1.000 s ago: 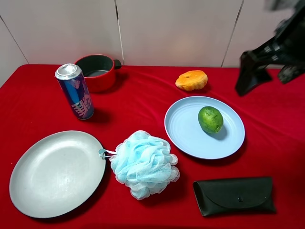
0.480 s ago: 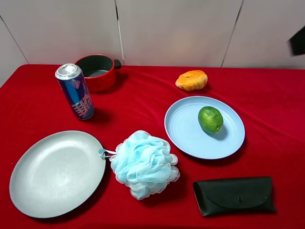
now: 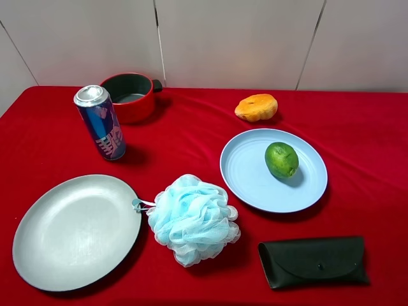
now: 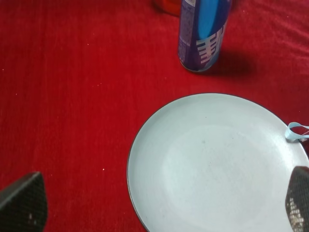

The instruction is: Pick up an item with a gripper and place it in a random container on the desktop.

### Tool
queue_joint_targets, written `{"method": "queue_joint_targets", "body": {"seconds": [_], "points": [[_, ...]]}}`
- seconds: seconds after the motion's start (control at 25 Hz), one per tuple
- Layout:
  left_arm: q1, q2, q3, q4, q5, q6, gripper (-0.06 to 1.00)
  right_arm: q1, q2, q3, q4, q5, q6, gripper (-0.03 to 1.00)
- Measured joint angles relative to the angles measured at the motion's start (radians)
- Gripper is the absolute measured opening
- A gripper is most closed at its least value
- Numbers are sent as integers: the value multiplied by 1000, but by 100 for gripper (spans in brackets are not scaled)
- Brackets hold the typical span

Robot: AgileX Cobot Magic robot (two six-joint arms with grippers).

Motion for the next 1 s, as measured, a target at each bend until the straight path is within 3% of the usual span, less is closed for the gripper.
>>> {"method": "queue_joint_targets", "body": {"seconds": [0.24, 0.44, 1.0], "points": [[0, 0, 0, 0, 0, 0, 100, -150, -233, 187, -6, -50, 1, 69], [0, 0, 0, 0, 0, 0, 100, -220, -394, 281, -6, -110, 1, 69], [0, 0, 0, 0, 0, 0, 100, -244, -423, 318, -6, -189, -34, 69]]}}
